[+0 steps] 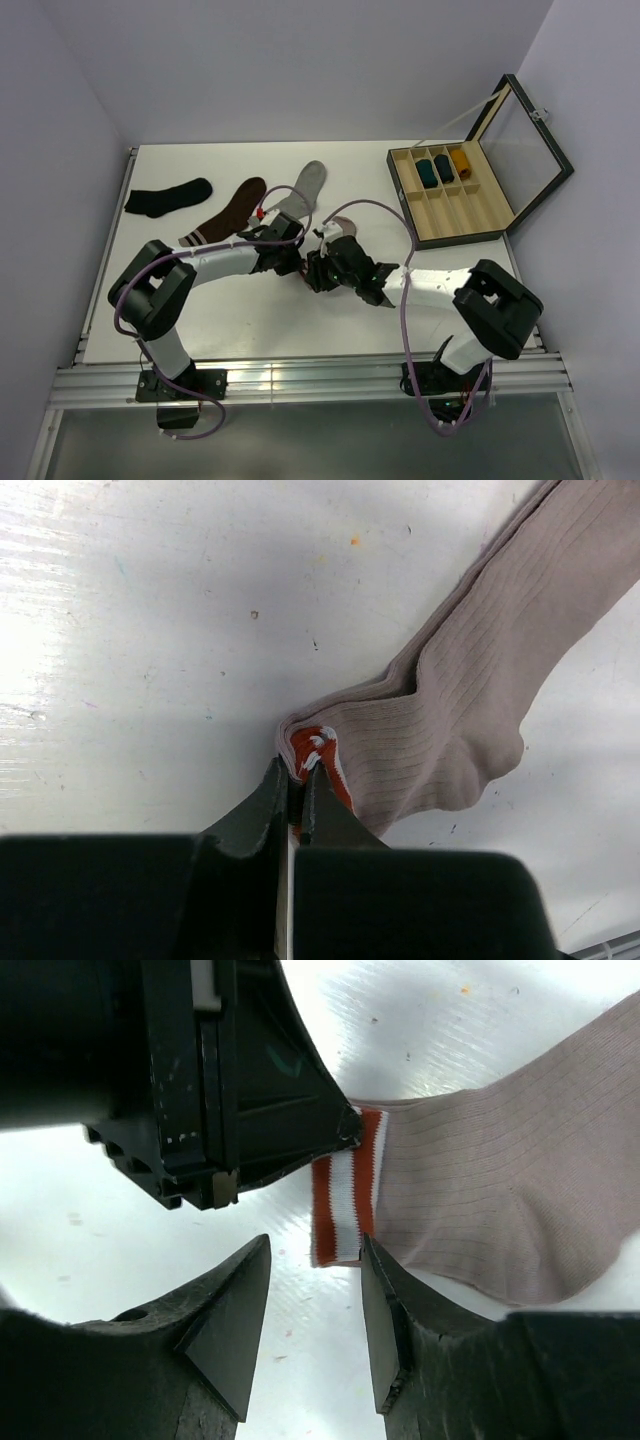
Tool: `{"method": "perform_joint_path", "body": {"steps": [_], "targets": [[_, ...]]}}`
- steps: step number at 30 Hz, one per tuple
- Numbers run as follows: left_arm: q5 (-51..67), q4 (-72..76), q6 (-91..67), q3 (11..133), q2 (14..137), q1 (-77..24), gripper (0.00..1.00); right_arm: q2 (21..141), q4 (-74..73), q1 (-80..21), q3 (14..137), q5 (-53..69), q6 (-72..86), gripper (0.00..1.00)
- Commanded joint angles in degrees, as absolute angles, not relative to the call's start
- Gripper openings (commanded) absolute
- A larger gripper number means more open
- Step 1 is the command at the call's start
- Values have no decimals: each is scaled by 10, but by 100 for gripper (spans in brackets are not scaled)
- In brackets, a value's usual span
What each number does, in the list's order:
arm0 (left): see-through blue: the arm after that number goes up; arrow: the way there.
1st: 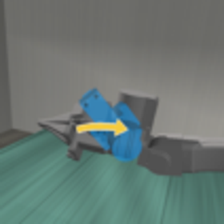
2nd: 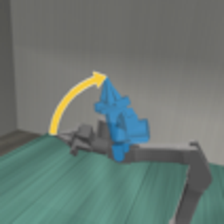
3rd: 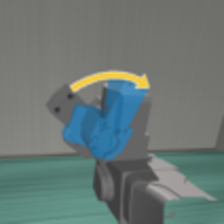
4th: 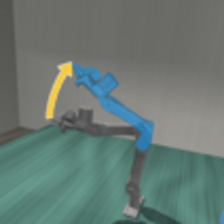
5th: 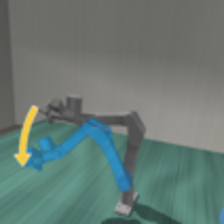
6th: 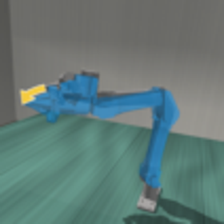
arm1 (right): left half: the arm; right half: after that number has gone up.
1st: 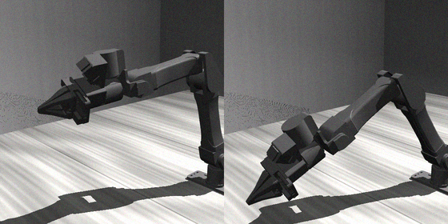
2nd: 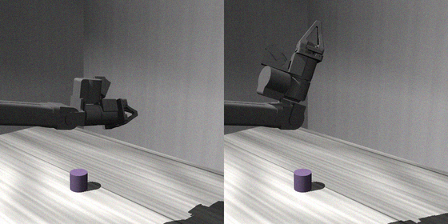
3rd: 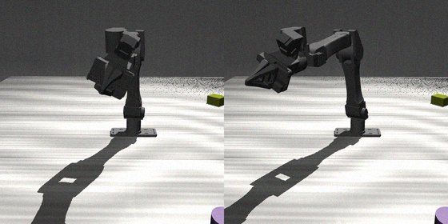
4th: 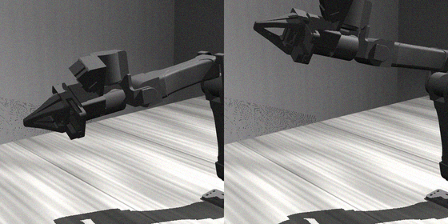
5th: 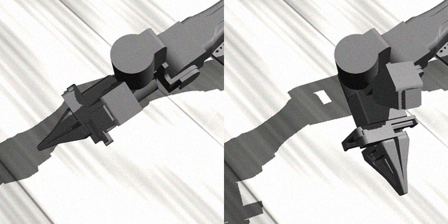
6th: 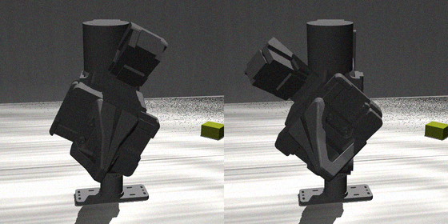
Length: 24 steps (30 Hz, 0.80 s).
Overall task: Roll the socks
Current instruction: Roll the sock at the center of the board.
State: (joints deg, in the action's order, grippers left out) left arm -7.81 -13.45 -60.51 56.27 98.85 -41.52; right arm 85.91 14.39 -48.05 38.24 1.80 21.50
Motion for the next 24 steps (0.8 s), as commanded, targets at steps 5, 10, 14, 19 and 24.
{"method": "perform_joint_path", "body": {"steps": [5,10,14,19,24], "targets": [[-89,-163,-589,583,1004,-420,0,892,183,-529,409,-87,139,49],[-90,-166,-592,582,1004,-419,0,924,187,-545,424,-94,126,49],[-90,-168,-594,583,1002,-420,0,951,179,-556,433,-102,118,47],[-88,-173,-596,589,1006,-419,1,963,172,-567,433,-105,116,42],[-80,-169,-604,589,1012,-419,2,965,166,-572,432,-90,113,41]]}}
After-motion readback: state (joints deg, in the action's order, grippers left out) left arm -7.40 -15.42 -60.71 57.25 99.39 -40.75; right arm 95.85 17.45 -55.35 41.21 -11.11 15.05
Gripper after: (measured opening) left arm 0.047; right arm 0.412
